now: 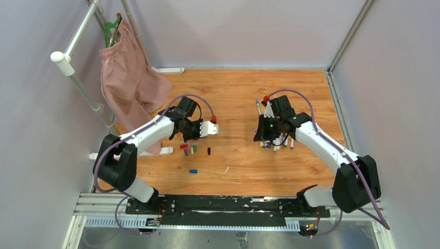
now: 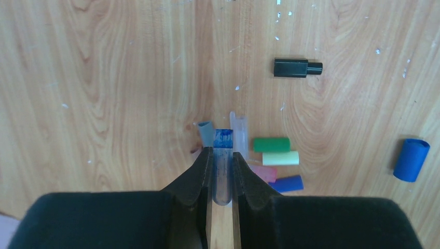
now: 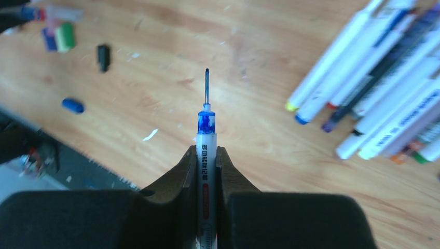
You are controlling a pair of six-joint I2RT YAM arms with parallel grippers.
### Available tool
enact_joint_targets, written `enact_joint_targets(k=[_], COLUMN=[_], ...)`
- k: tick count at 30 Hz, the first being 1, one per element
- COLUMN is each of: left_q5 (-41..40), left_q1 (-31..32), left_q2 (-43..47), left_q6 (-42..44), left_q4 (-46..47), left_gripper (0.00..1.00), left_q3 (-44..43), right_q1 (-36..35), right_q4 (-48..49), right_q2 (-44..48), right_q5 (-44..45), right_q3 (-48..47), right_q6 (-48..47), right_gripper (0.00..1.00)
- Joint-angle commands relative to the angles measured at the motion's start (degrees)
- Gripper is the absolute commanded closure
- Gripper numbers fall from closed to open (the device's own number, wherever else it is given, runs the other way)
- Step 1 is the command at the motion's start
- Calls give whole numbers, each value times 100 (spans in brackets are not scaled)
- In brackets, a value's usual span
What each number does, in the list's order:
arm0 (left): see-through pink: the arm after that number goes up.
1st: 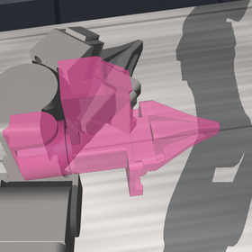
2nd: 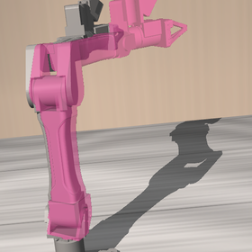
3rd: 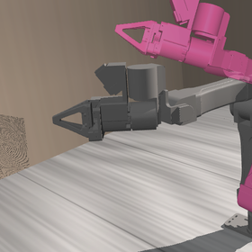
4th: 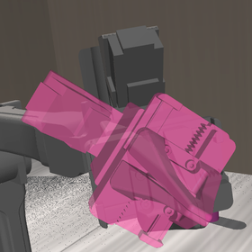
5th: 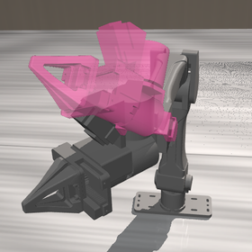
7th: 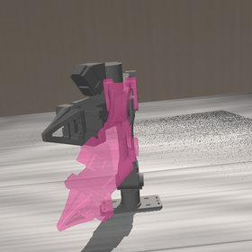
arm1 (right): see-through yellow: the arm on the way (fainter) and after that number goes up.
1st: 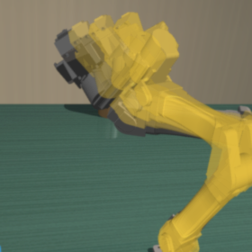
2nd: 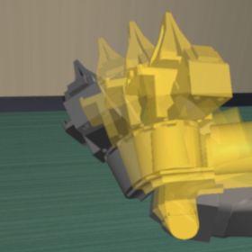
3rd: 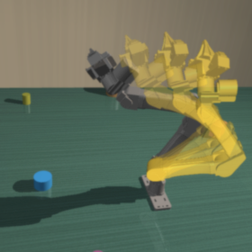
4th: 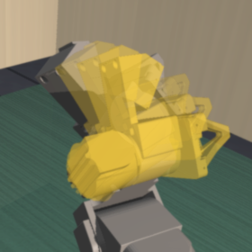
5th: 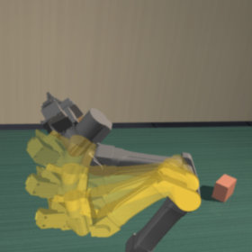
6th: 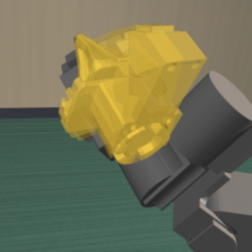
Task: Open the pen caps
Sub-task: Place the pen cap at the center of the board.
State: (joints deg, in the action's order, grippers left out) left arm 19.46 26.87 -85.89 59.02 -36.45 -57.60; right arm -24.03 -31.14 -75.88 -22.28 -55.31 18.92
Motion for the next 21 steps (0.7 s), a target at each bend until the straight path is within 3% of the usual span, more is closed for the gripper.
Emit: enact_joint_targets(k=[1, 4, 9, 15, 17, 18, 19, 21], left_q5=[14, -67, -119, -197, -177, -132, -35, 87], left_q1=[67, 135, 181, 231, 231, 231, 231, 228], left_q2=[-346, -348, -359, -280, -154, -95, -30, 127], left_q6=[-323, -369, -439, -453, -514, -566, -614, -785], left_q4=[487, 614, 752, 721, 615, 496, 340, 31], left_gripper=[98, 92, 73, 50, 39, 27, 6, 0], left_q3=[143, 328, 540, 685, 666, 610, 494, 256], right_q1=[78, 47, -238, -784, -911, -944, -987, -1017], right_q4=[402, 872, 1528, 1598, 1576, 1550, 1537, 1542], right_q2=[-154, -457, -1052, -1717, -1876, -1914, -1941, -1997], right_q5=[1639, 2052, 2781, 3527, 3738, 3835, 3966, 4148], right_q3=[153, 206, 122, -217, -237, -216, -185, -104], right_q6=[396, 684, 1084, 1308, 1360, 1393, 1418, 1436], right_gripper=[100, 100, 100, 100, 100, 100, 100, 100])
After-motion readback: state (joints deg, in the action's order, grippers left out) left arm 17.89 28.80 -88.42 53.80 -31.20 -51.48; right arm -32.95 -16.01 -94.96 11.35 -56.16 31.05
